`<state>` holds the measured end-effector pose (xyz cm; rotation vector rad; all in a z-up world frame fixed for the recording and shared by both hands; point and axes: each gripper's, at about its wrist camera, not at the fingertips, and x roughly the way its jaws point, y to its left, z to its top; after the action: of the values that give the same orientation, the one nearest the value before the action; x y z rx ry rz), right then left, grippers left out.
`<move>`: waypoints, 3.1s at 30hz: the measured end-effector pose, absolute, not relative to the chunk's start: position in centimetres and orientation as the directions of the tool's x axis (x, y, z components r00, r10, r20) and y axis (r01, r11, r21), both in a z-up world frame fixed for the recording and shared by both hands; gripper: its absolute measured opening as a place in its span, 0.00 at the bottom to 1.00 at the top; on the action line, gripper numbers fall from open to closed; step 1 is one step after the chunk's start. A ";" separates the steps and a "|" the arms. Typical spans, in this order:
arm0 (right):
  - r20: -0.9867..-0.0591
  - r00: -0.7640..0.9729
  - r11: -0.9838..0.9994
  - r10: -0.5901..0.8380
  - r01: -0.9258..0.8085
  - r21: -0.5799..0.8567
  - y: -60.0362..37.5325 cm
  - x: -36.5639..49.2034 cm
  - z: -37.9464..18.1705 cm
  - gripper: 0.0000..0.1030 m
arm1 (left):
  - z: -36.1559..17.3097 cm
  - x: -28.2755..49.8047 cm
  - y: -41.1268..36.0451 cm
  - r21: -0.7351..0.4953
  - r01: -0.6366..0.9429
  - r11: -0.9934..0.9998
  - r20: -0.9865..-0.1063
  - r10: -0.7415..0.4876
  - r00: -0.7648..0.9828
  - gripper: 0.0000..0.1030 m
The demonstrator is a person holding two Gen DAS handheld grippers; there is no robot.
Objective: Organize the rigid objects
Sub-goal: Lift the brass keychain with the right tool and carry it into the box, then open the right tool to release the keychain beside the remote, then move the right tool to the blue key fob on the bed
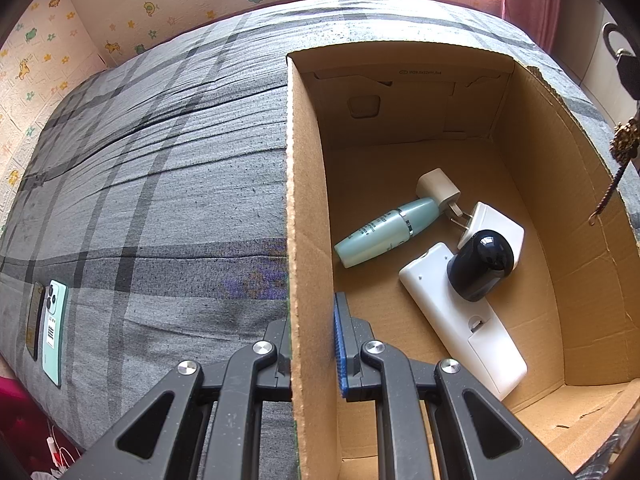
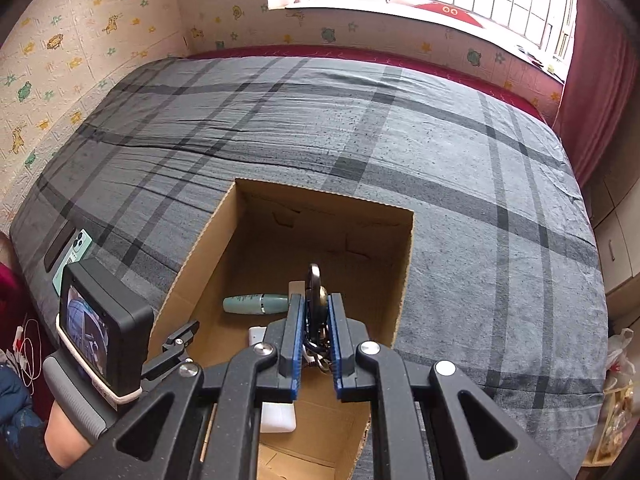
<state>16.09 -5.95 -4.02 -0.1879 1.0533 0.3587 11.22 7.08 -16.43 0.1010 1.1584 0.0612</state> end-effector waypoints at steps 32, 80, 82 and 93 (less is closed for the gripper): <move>-0.967 0.212 0.911 0.143 -0.411 0.045 -2.5 16.1 -16.5 0.11 | -16.5 11.2 7.1 0.112 0.006 0.994 -0.910 0.100 0.402 0.14; -0.885 0.455 0.961 0.096 -0.274 -0.037 -10.5 13.7 -6.7 0.97 | -16.4 11.1 7.0 0.119 0.004 0.993 -0.909 0.108 0.403 0.14; -0.883 0.462 0.966 0.084 -0.254 -0.040 -11.5 13.4 -6.3 0.97 | -16.4 11.1 7.0 0.120 0.004 0.993 -0.909 0.108 0.402 0.14; -0.875 0.484 0.992 0.022 -0.122 -0.042 -18.0 12.2 -5.3 0.97 | -16.4 11.1 7.0 0.121 0.005 0.993 -0.909 0.109 0.402 0.14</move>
<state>12.24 -18.04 -5.32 -0.1034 1.0626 0.0881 11.15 6.97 -16.38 0.1107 1.1558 0.0660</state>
